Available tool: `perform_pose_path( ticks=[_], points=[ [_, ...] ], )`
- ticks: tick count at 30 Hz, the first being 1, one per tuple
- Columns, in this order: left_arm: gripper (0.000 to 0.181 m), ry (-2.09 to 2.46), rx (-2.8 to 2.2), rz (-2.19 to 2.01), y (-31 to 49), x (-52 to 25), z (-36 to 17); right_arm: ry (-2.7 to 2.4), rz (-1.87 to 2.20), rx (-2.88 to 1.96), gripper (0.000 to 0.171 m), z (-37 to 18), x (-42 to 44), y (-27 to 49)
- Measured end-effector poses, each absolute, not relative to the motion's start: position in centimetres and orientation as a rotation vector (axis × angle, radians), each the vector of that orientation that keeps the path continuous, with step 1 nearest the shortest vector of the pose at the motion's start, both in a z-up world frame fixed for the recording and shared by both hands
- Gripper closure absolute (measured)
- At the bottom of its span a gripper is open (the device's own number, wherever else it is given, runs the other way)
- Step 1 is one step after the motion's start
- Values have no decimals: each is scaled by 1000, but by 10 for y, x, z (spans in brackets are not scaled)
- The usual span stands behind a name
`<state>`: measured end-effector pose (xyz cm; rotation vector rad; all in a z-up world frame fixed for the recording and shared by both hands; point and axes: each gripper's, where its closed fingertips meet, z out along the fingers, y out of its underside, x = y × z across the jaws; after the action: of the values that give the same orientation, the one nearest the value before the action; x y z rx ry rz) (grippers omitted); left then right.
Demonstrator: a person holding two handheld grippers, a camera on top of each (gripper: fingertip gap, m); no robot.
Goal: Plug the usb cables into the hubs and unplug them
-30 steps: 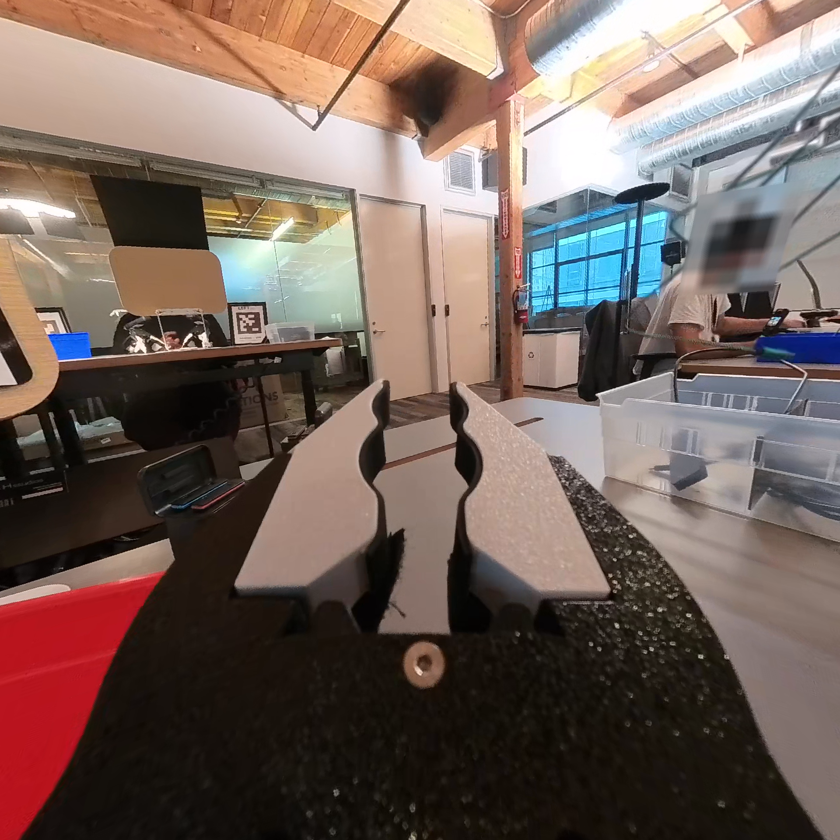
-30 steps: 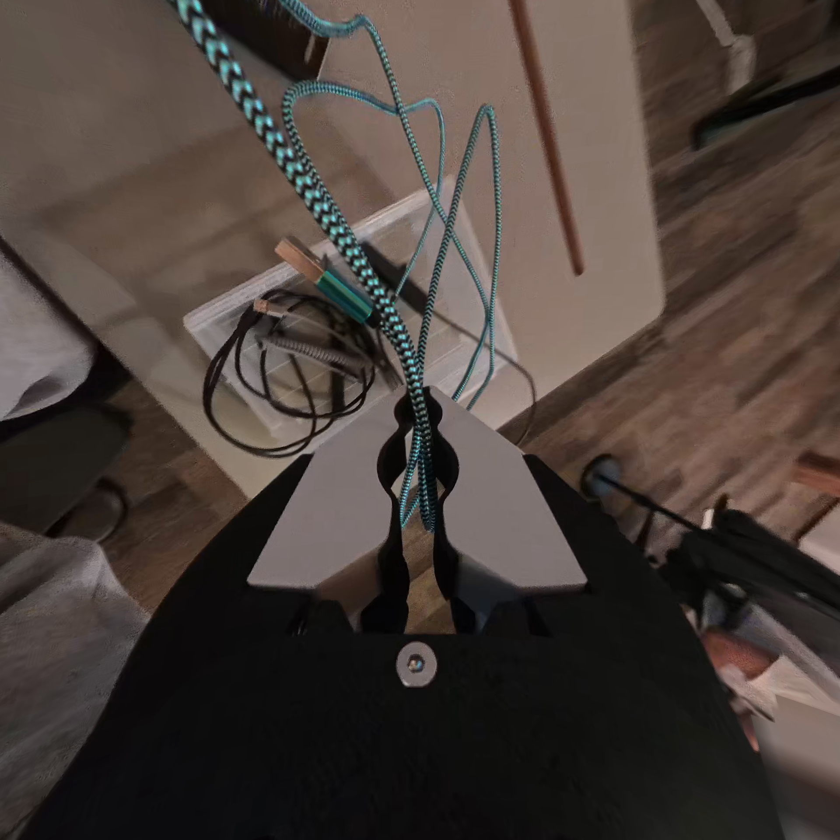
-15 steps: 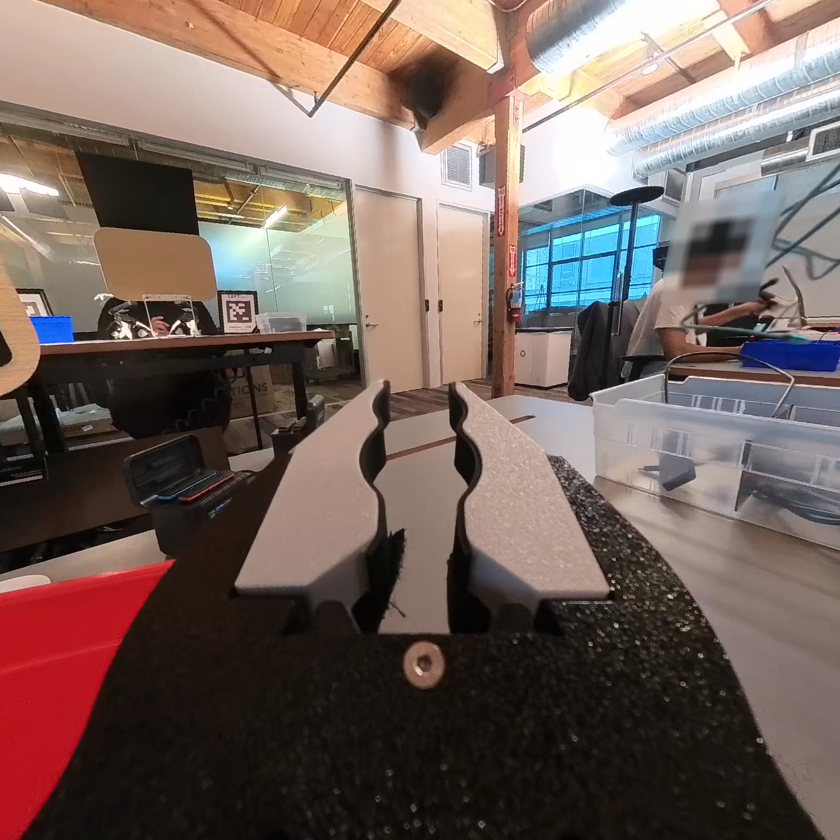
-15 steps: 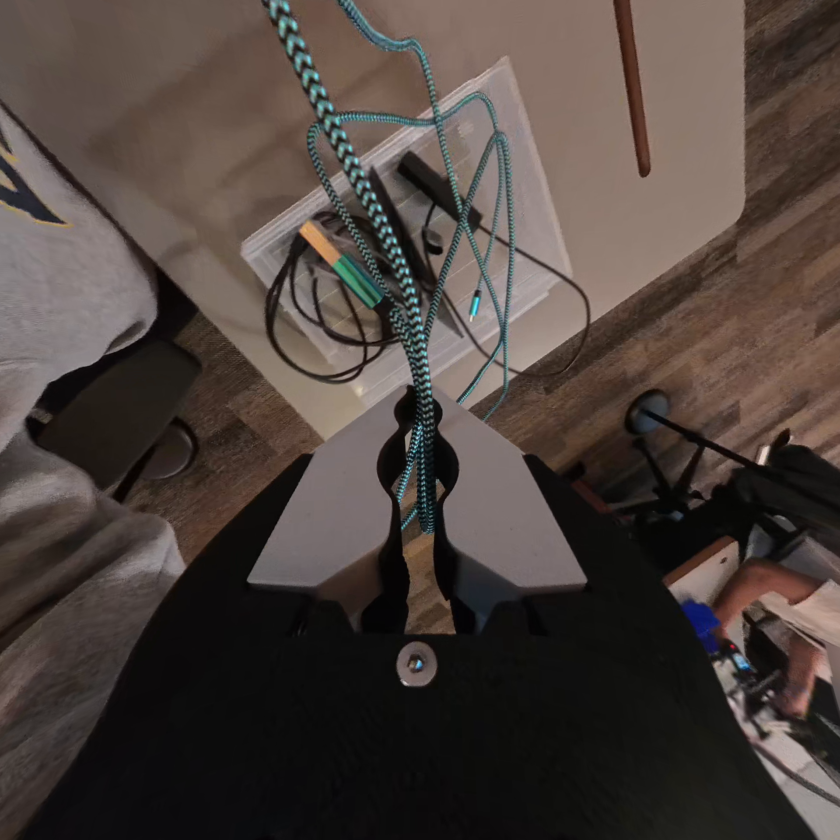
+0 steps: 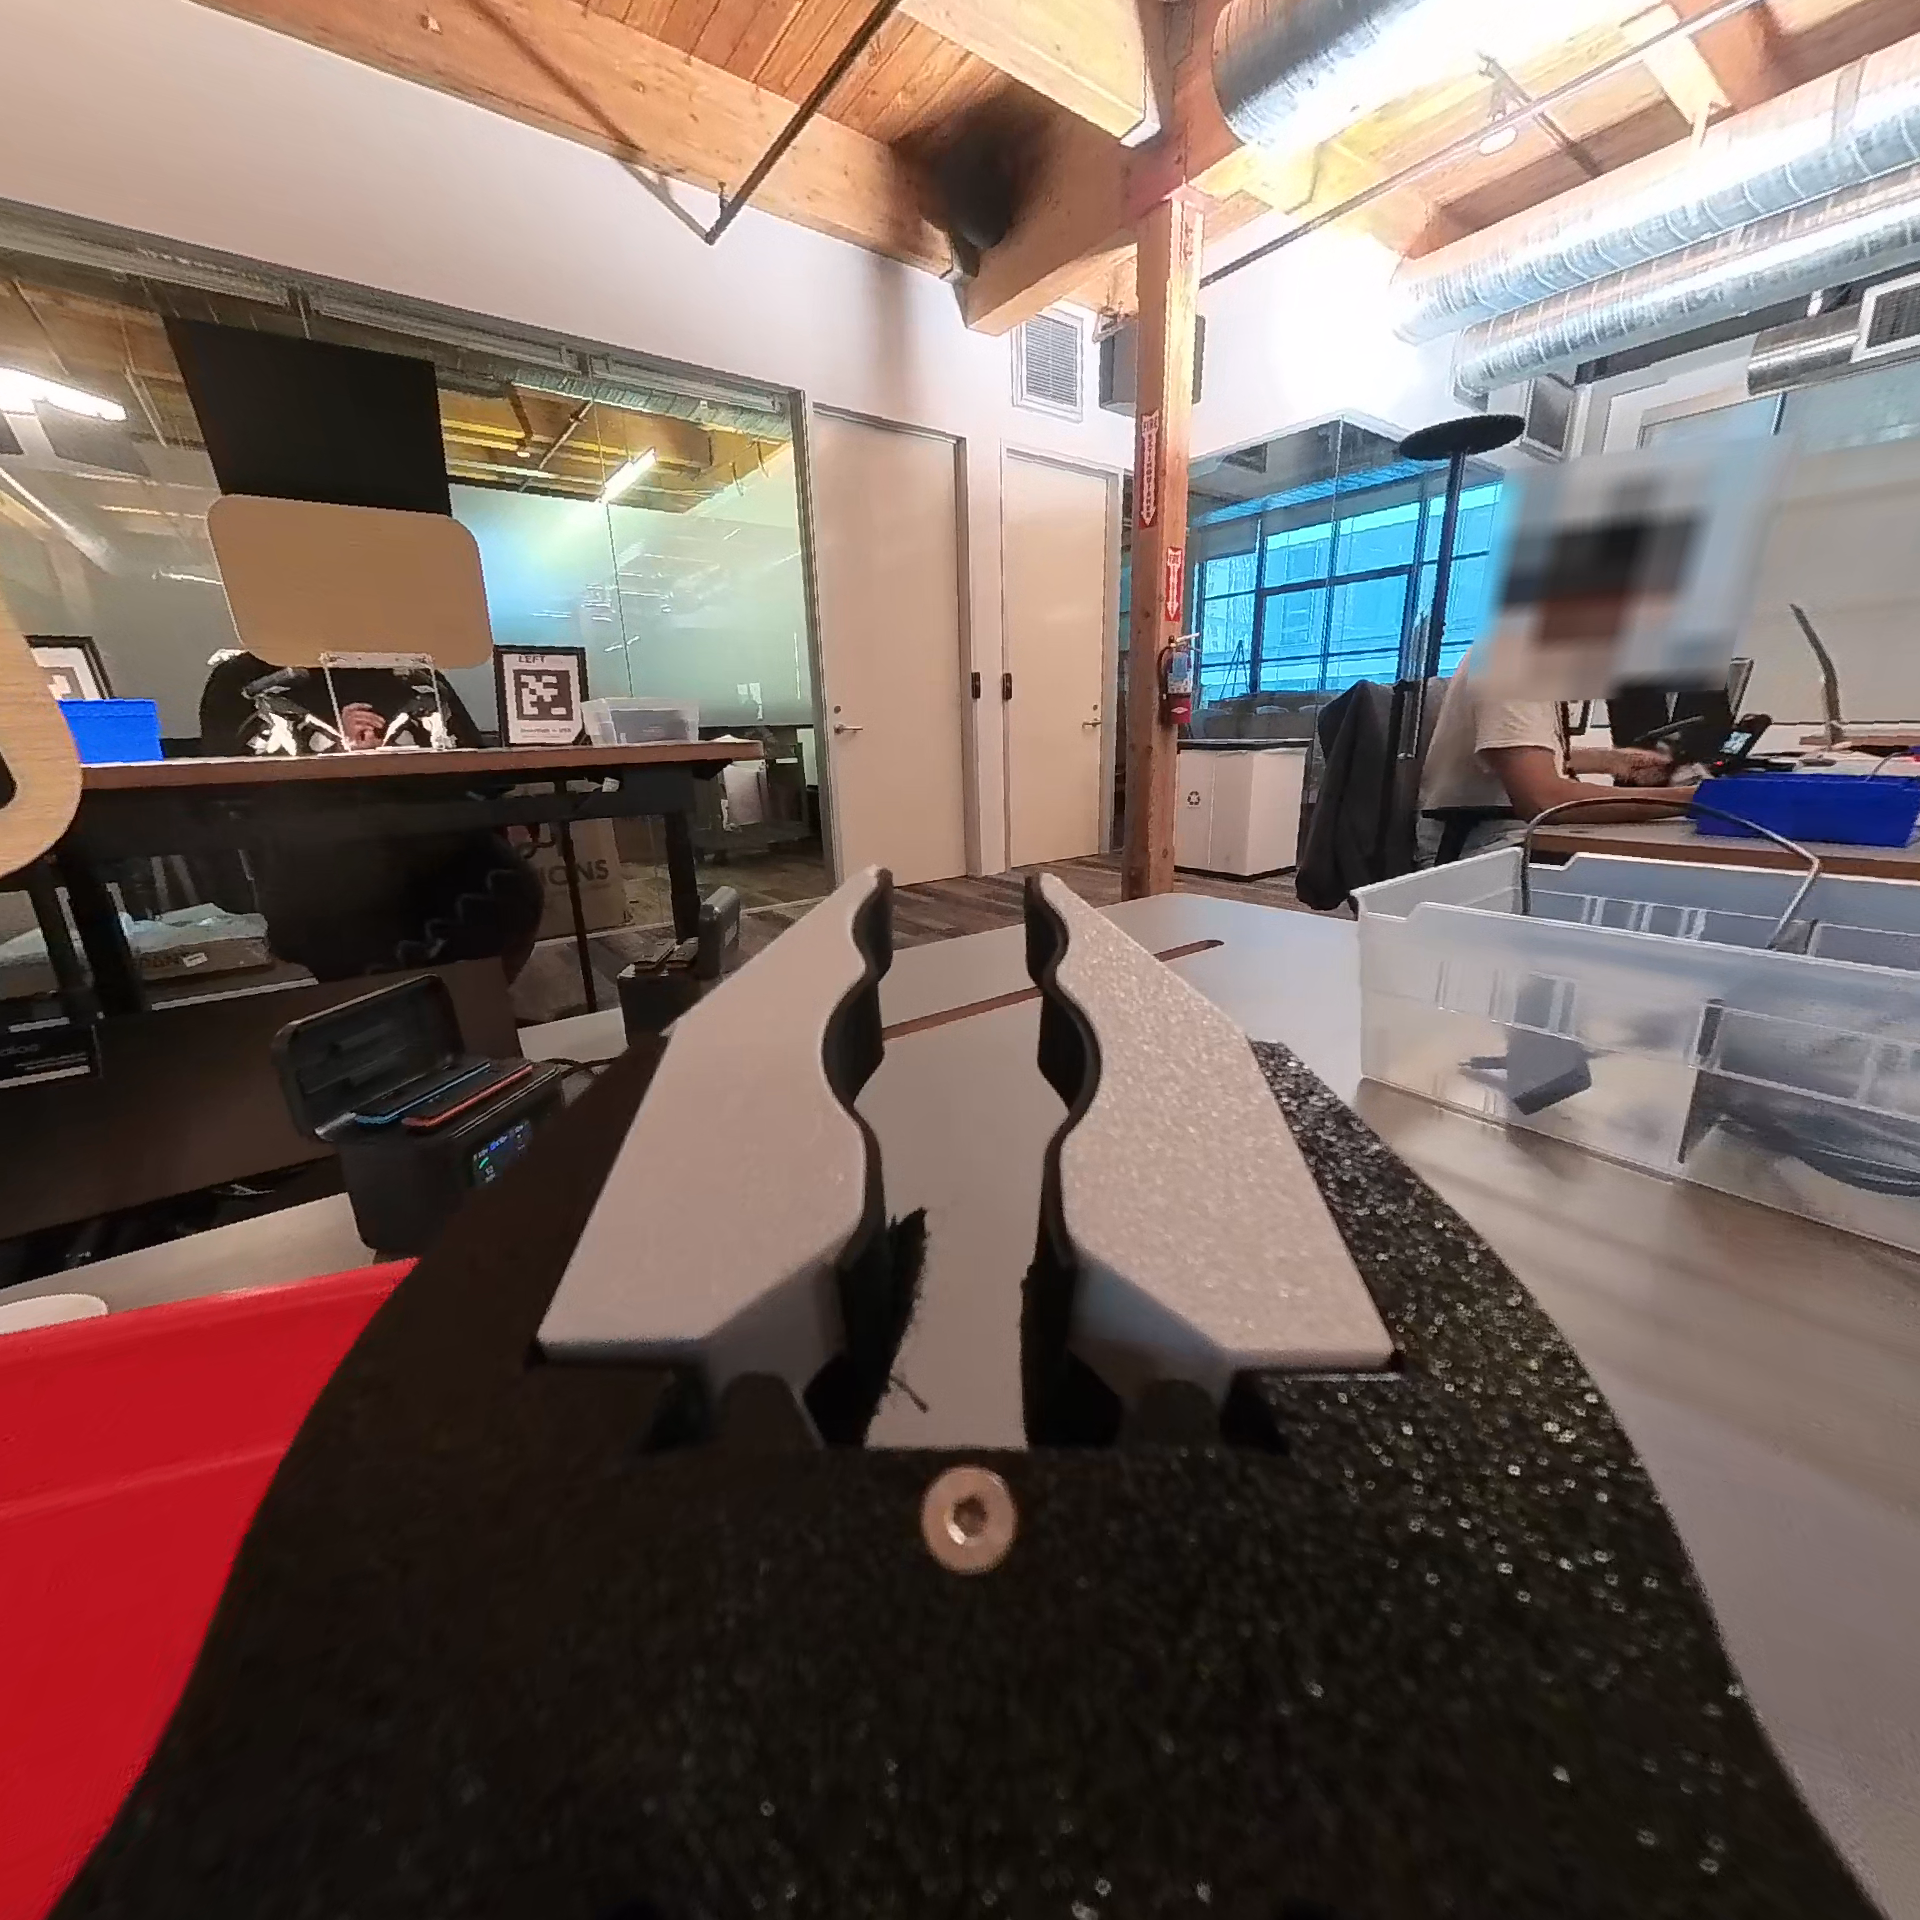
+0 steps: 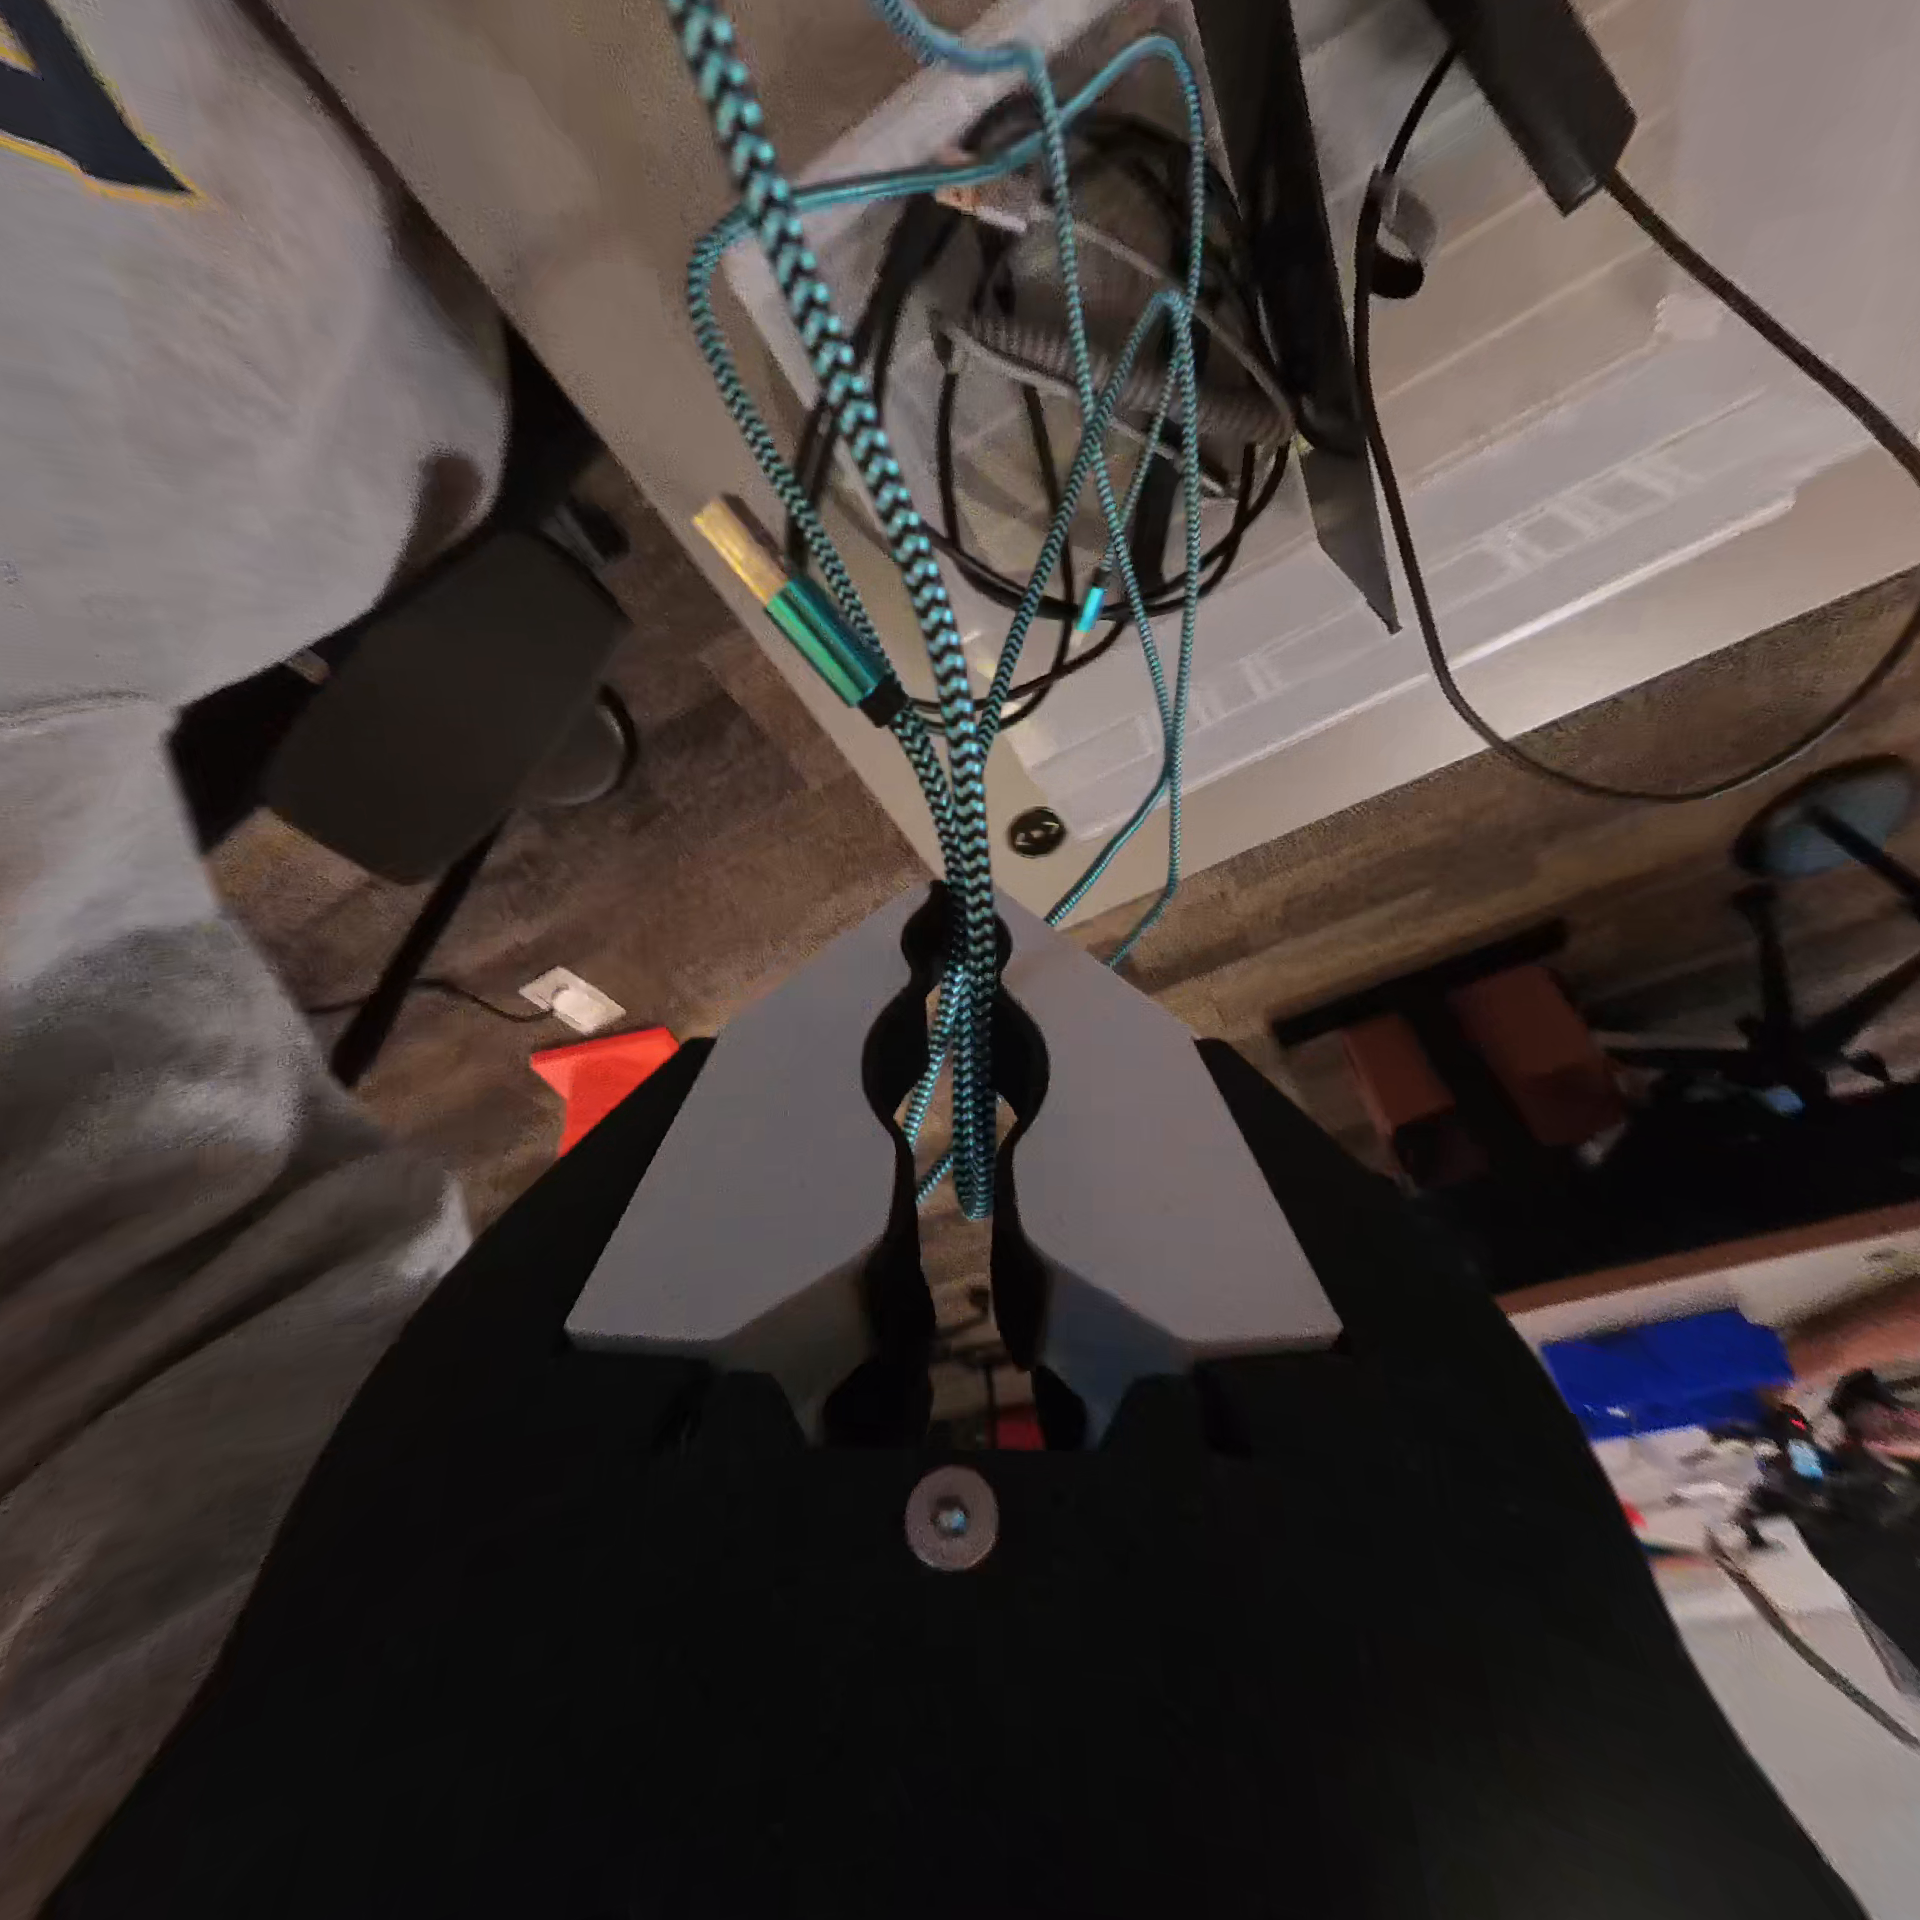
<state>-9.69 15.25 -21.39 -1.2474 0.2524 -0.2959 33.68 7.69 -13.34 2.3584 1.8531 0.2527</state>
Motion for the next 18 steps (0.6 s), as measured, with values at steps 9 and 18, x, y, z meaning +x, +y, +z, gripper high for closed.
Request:
perform_pose_path(
  ticks=[9, 18],
  points=[
    [158, 260, -1255, -304, 153, -94, -216, 1898, 515, 2351, 169, -240, 345, 137],
    [158, 262, -1275, -322, 155, -92, -220, 2092, 453, 2719, 170, -293, 318, 172]
  ],
)
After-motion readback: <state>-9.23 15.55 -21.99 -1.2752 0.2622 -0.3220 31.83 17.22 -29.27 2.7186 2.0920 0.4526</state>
